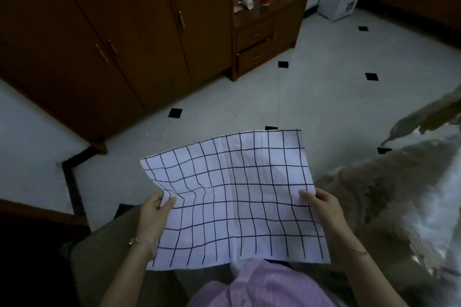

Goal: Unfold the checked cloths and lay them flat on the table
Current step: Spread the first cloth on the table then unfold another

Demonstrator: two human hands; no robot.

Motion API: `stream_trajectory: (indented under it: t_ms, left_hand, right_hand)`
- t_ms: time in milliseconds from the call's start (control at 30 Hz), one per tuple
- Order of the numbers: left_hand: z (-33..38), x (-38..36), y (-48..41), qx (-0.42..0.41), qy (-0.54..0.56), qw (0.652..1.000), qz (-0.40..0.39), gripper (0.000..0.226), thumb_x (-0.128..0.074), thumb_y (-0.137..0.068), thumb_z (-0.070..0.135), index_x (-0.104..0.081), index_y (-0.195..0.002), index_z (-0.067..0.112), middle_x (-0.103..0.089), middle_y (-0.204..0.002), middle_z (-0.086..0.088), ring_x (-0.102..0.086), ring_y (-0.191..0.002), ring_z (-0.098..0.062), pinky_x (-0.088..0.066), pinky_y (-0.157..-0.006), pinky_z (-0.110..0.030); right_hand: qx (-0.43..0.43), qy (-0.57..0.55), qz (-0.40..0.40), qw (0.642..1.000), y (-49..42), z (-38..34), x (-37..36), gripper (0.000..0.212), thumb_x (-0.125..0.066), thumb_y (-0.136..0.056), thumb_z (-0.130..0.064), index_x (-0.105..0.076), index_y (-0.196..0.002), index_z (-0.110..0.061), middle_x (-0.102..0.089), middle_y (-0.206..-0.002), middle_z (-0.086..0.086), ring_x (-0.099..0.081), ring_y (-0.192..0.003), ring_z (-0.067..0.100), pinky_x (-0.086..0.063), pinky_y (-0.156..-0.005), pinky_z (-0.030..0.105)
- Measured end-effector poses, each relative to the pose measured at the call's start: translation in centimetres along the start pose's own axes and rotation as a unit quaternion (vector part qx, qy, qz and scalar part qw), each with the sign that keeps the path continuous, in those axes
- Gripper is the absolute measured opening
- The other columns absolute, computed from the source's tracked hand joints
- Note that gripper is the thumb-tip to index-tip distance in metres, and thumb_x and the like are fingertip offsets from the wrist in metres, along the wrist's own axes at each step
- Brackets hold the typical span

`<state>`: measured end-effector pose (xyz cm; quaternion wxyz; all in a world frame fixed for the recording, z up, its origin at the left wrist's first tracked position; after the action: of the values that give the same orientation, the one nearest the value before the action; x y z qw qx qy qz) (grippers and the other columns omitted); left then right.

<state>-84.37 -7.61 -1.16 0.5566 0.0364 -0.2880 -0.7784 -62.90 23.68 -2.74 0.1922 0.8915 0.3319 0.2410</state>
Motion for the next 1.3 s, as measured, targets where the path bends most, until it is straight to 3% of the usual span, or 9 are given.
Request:
stream_trajectory:
  t_ms: [133,400,533,700,867,1033,1133,1233,1300]
  left_hand:
    - [9.2,-3.0,-7.3,-0.035,-0.033,0.999,-0.014,0.043,-0.057,-0.092,0.027,-0.05,-0.13,0.008,-0.056,-0.131,-0.013,-0.053,-0.121,-0.031,-0.041,-0.104,-0.053]
    - [23.7,-14.5,-18.5,-0.123,-0.048,0.987,-0.095,0.012,-0.054,-0.094,0.02,-0.061,-0.095,0.03,-0.066,-0.101,0.005,-0.061,-0.099,-0.015,-0.045,-0.092,-0.036]
    - [27.9,-23.4,-25.5,-0.14,-0.084,0.974,-0.159,0.009,-0.057,-0.093,0.022,-0.06,-0.101,0.018,-0.063,-0.109,0.0,-0.053,-0.117,-0.022,-0.039,-0.097,-0.035]
    - [34.1,-37.3,-33.2,-0.13,-0.118,0.947,-0.269,0.06,-0.061,-0.089,0.03,-0.041,-0.141,0.008,-0.046,-0.145,-0.009,-0.045,-0.131,-0.026,-0.035,-0.11,-0.044]
    - [41.5,-51.6,-37.5,-0.157,-0.185,0.893,-0.379,0.063,-0.064,-0.082,0.043,-0.046,-0.136,0.014,-0.054,-0.137,-0.008,-0.052,-0.125,-0.028,-0.041,-0.105,-0.052]
    - [47.3,-64.8,-36.3,-0.196,-0.196,0.852,-0.444,0.057,-0.064,-0.085,0.037,-0.049,-0.133,0.01,-0.057,-0.13,-0.007,-0.053,-0.122,-0.026,-0.041,-0.106,-0.047]
    - [48.5,-71.4,-35.3,-0.227,-0.204,0.831,-0.465,0.047,-0.065,-0.085,0.036,-0.057,-0.116,0.001,-0.061,-0.114,-0.007,-0.055,-0.115,-0.029,-0.041,-0.099,-0.039]
    - [49.8,-77.7,-33.8,-0.23,-0.208,0.827,-0.469,0.045,-0.06,-0.091,0.021,-0.05,-0.13,0.001,-0.05,-0.121,0.002,-0.046,-0.123,-0.021,-0.033,-0.099,-0.029]
    - [51.9,-82.0,-32.0,-0.232,-0.21,0.825,-0.471,0.019,-0.058,-0.093,0.016,-0.059,-0.109,0.006,-0.05,-0.101,0.003,-0.045,-0.108,-0.018,-0.036,-0.085,-0.025]
  right_hand:
    - [0.002,-0.04,0.005,0.999,-6.2,-6.4,1.3,0.014,-0.057,-0.091,-0.019,-0.066,-0.089,-0.008,-0.065,-0.083,0.01,-0.058,-0.073,0.019,-0.043,-0.058,0.026]
    - [0.003,-0.112,0.117,0.987,-16.2,-14.1,9.4,0.012,-0.057,-0.09,-0.016,-0.066,-0.088,-0.008,-0.066,-0.082,0.01,-0.061,-0.074,0.022,-0.05,-0.064,0.032]
    - [-0.029,-0.14,0.185,0.972,-21.5,-14.2,13.3,0.023,-0.06,-0.088,-0.017,-0.066,-0.093,0.004,-0.067,-0.084,0.019,-0.06,-0.076,0.025,-0.049,-0.07,0.035]
    - [-0.06,-0.179,0.257,0.948,-27.3,-15.1,18.4,0.027,-0.059,-0.088,-0.018,-0.061,-0.088,0.01,-0.058,-0.074,0.012,-0.053,-0.073,0.023,-0.042,-0.064,0.029]
    - [-0.074,-0.248,0.373,0.891,-29.6,-17.8,25.8,0.014,-0.058,-0.089,-0.014,-0.069,-0.089,-0.006,-0.069,-0.083,0.01,-0.062,-0.073,0.021,-0.05,-0.066,0.031]
    - [-0.083,-0.274,0.467,0.837,-31.5,-17.3,32.2,0.021,-0.059,-0.087,-0.018,-0.065,-0.088,0.003,-0.064,-0.078,0.015,-0.059,-0.078,0.024,-0.045,-0.073,0.034]
    - [-0.086,-0.286,0.482,0.824,-33.9,-16.4,34.8,0.026,-0.059,-0.088,-0.02,-0.06,-0.081,0.005,-0.057,-0.072,0.018,-0.054,-0.074,0.025,-0.042,-0.071,0.034]
    - [-0.075,-0.255,0.498,0.825,-36.7,-16.5,38.4,0.03,-0.059,-0.088,-0.019,-0.052,-0.07,0.004,-0.046,-0.067,0.009,-0.042,-0.067,0.018,-0.031,-0.063,0.03]
    - [-0.056,-0.225,0.503,0.833,-38.2,-17.9,41.9,0.028,-0.061,-0.086,-0.02,-0.053,-0.068,-0.001,-0.045,-0.064,0.002,-0.041,-0.062,0.013,-0.031,-0.061,0.027]
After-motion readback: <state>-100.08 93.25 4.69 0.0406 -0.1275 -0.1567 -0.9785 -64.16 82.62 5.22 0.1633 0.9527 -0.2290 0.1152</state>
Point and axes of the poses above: each hand's wrist, its own y-axis away from the middle knuckle, its own x-axis out of the back of the hand, z = x × y, the point moved 8 cm from there along -y, towards the middle knuckle
